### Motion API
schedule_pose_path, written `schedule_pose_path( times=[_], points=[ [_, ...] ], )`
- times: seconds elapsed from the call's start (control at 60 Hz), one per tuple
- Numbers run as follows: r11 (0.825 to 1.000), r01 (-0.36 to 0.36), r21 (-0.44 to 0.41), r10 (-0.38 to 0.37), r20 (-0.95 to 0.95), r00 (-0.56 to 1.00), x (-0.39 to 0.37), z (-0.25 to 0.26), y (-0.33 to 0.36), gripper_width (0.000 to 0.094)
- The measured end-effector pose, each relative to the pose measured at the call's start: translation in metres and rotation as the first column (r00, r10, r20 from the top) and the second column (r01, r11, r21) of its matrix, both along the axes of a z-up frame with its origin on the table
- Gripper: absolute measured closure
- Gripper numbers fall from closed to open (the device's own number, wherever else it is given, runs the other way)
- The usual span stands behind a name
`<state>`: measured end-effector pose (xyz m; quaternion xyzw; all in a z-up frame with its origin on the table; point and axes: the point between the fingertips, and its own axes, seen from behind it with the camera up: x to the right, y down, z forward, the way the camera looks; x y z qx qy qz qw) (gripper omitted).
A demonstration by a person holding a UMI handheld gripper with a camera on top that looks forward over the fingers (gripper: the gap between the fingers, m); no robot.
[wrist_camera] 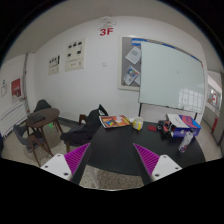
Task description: Pour water
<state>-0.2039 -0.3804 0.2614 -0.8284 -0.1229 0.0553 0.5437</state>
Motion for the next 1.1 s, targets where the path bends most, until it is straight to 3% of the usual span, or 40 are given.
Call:
schedule_pose_path(
  times=[0.267,0.483,0.683,0.9,1.1],
  points=[
    [0.987,0.116,-0.110,-0.114,0.027,0.993,0.098,-0.074,0.006,0.0093],
    [0.940,0.276,-0.201,-0.270,0.055,0.961,0.250,-0.161,0.032,0.0089],
    [0.914,0.383,-0.134,-0.377,0.071,0.923,0.386,-0.186,0.114,0.0092],
    [0.913,0.406,-0.046,-0.405,0.033,0.914,0.469,-0.189,0.226,0.0091],
    [0.925,0.381,0.005,-0.381,0.012,0.924,0.499,-0.191,0.300,0.0096]
  ],
)
